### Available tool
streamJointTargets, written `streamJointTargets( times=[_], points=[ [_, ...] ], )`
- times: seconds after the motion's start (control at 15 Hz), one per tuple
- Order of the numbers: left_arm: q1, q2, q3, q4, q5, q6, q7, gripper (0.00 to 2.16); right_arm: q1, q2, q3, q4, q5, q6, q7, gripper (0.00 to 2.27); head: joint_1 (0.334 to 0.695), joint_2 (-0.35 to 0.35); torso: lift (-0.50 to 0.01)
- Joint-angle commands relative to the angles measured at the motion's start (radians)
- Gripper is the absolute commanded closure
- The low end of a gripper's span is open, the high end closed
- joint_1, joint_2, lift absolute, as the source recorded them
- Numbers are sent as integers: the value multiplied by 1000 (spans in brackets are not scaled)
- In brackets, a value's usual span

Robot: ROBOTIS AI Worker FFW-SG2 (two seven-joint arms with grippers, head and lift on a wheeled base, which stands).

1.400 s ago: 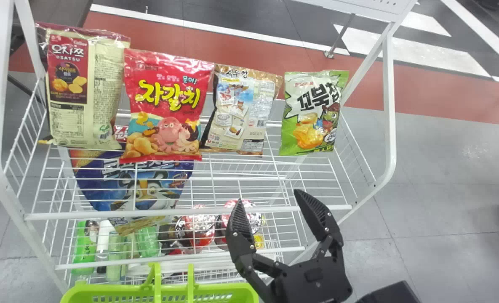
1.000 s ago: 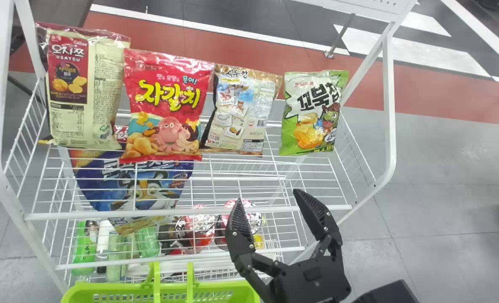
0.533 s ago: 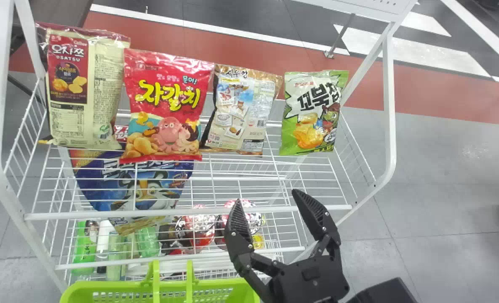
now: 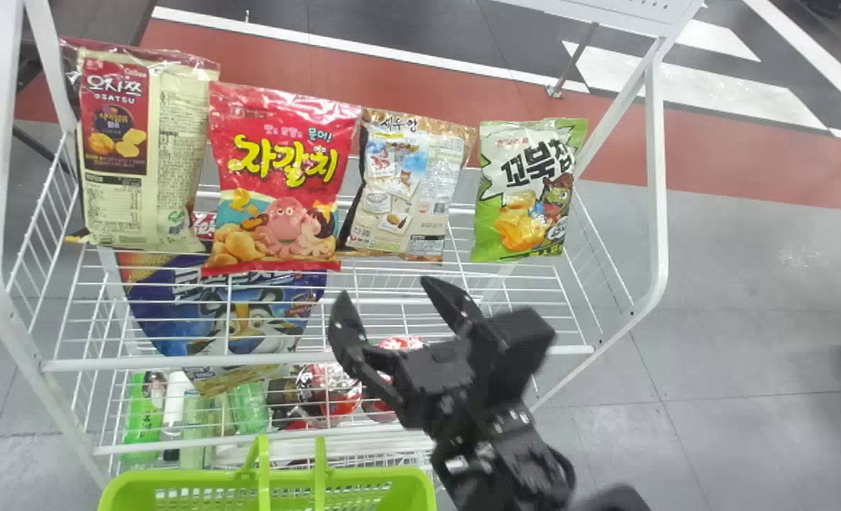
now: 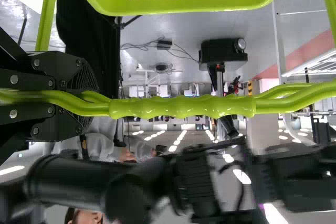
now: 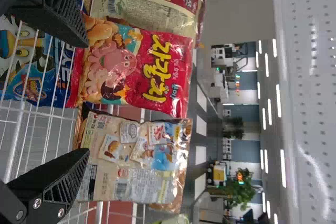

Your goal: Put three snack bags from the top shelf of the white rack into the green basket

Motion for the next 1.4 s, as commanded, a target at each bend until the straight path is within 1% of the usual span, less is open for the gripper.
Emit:
streamJointTargets(
  times=[0.0,0.07,0.2,0.27,0.33,0.47,0.53,0.6,0.67,0.8,0.93,1.0,1.07,1.13,1.2,1.27,1.33],
  points=[
    [-3,0,-1,4,3,0,-1,2152,-160,3,35,100,-28,56,10,107,695,-350,0],
    [-5,0,-1,4,3,3,-1,2152,-211,8,45,141,-29,66,18,110,695,-350,0],
    [-5,0,-2,3,3,6,2,2152,-312,14,71,216,-69,93,24,110,695,-305,0],
    [-5,2,-2,0,2,9,5,2152,-349,22,90,244,-66,90,18,110,695,-264,0],
    [-6,2,-2,0,2,12,7,2152,-389,38,99,273,-66,96,18,110,695,-243,0],
    [-9,2,-4,1,2,15,7,2152,-461,46,127,328,-64,118,9,110,695,-204,0],
    [-9,2,-2,3,3,15,5,2152,-496,46,150,347,-61,139,-19,110,695,-165,0],
    [-11,2,-2,3,3,15,5,2152,-518,46,168,367,-46,151,-65,110,695,-155,0],
    [-11,2,-4,3,5,15,5,2152,-528,51,171,379,-46,151,-85,113,695,-149,0],
    [-11,3,-4,3,5,15,5,2152,-551,72,171,407,-38,197,-95,117,695,-143,0],
    [-12,3,-5,1,5,15,5,2152,-593,75,179,466,-25,237,-106,137,695,-134,0],
    [-14,3,-5,3,5,15,5,2152,-610,75,174,485,-28,250,-105,208,695,-132,0],
    [-15,3,-5,3,5,15,5,2152,-619,75,159,503,-35,268,-91,559,695,-132,0],
    [-15,3,-5,3,5,15,5,2152,-617,75,156,503,-40,271,-74,1143,695,-133,0],
    [-17,3,-5,3,5,15,5,2152,-605,74,153,500,-45,274,-60,1774,695,-135,0],
    [-17,3,-5,3,5,15,5,2152,-584,69,153,483,-46,268,-57,2020,695,-138,0],
    [-15,3,-5,3,5,15,5,2152,-558,68,151,459,-45,240,-57,2057,695,-138,0]
  ],
)
